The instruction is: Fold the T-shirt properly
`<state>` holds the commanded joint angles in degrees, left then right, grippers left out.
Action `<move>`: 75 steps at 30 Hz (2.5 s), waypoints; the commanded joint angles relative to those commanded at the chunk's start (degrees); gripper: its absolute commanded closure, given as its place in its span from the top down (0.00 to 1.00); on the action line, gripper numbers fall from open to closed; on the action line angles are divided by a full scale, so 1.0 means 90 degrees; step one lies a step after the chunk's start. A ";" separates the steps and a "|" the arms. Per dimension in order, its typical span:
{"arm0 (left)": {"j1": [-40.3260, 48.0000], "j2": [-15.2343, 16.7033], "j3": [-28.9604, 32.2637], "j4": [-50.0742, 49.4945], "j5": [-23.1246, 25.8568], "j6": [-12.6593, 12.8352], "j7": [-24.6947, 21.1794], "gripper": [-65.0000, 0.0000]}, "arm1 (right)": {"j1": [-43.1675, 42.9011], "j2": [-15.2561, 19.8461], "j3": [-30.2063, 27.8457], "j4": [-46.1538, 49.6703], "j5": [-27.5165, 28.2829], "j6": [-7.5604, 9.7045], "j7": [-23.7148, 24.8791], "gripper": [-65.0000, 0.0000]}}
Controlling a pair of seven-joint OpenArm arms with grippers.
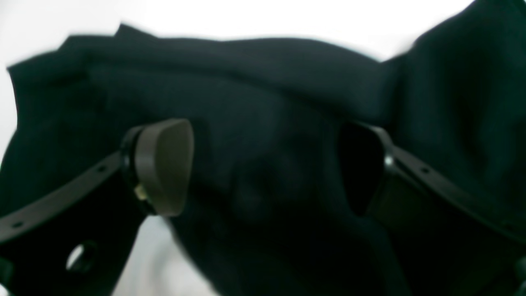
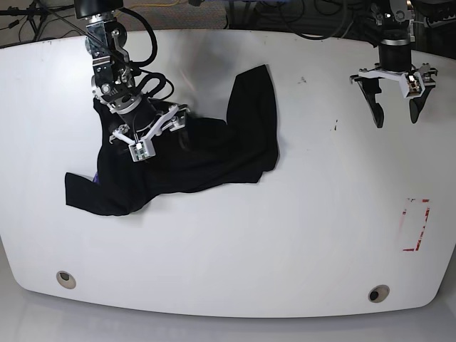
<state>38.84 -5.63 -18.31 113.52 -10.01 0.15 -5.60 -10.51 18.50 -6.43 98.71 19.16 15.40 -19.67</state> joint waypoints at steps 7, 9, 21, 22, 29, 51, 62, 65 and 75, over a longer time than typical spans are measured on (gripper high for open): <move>-0.0033 -0.0017 -0.0004 -0.0035 0.0008 -0.0041 -0.0064 0.68 | -0.0527 -0.0024 -0.0062 0.0197 0.0228 -0.0039 0.0023 0.77; -0.0036 -0.0024 -0.0003 -0.0040 0.0012 -0.0044 -0.0071 0.68 | -0.0676 -0.0032 -0.0040 0.0294 0.0227 -0.0044 0.0053 0.73; -0.0136 -0.0006 0.0001 -0.0050 -0.0025 -0.0024 -0.0090 0.68 | -0.1557 -0.0200 0.0061 0.0830 0.0081 -0.0022 0.0024 0.70; -0.0142 -0.0006 0.0000 -0.0051 -0.0024 -0.0024 -0.0094 0.68 | -0.1577 -0.0211 0.0058 0.0835 0.0048 -0.0024 0.0024 0.71; -0.0251 -0.0055 0.0022 -0.0110 -0.0031 -0.0005 -0.0082 0.68 | -0.1660 -0.0168 -0.0055 0.0823 -0.0094 -0.0025 0.0048 0.74; -0.0219 -0.0073 0.0002 -0.0085 -0.0030 0.0000 -0.0124 0.68 | -0.0566 -0.0193 -0.0864 -0.0074 -0.0086 -0.0074 -0.0004 0.38; -0.0175 -0.0042 -0.0023 -0.0118 -0.0034 0.0006 -0.0126 0.69 | -0.0417 -0.0096 -0.1018 -0.0062 -0.0056 -0.0081 -0.0047 0.41; -0.0215 -0.0051 -0.0010 -0.0152 -0.0019 0.0008 -0.0026 0.69 | -0.0429 -0.0074 -0.1157 0.0065 -0.0093 -0.0041 -0.0089 0.45; -0.0287 -0.0057 -0.0002 -0.0255 -0.0001 0.0019 0.0342 0.71 | -0.0422 -0.0076 -0.1510 0.0345 -0.0129 -0.0004 -0.0152 0.57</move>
<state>36.26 -6.14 -18.33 111.23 -10.01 0.32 -2.52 -14.31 17.82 -20.02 101.81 18.01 15.36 -21.04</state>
